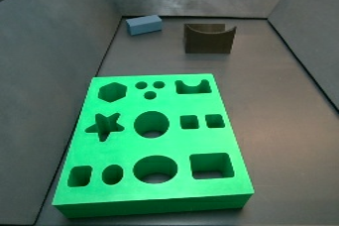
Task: Pick up the rectangle object. Move up. Place the rectangle object on the fixture. Regrasp the rectangle object. Move to above the board. Insert the rectangle object.
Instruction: Pick up the rectangle object.
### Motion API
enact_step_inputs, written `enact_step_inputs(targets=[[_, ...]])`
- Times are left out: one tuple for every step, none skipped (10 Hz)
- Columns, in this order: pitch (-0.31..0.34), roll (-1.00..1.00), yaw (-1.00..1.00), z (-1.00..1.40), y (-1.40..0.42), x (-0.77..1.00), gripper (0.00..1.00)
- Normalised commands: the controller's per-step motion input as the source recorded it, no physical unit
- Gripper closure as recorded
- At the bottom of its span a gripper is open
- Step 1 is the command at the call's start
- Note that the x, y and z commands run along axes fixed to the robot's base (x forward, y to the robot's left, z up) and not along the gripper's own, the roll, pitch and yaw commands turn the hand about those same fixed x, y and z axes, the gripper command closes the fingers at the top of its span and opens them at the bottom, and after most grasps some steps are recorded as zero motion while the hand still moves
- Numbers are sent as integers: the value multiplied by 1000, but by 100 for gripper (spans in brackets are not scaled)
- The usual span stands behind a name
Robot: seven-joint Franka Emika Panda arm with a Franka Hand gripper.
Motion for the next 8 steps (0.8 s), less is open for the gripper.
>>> enact_step_inputs(targets=[[-160, 0, -440, -43, 0, -537, 0], [0, 0, -809, -57, 137, -40, 0], [-3, 0, -954, -6, 3, 0, 0], [-26, 0, -914, 0, 31, 0, 0], [-46, 0, -720, -166, 249, 0, 0], [0, 54, -746, -706, 260, 0, 0], [23, 119, -757, -809, 226, 0, 0], [7, 116, -777, -780, 209, 0, 0]])
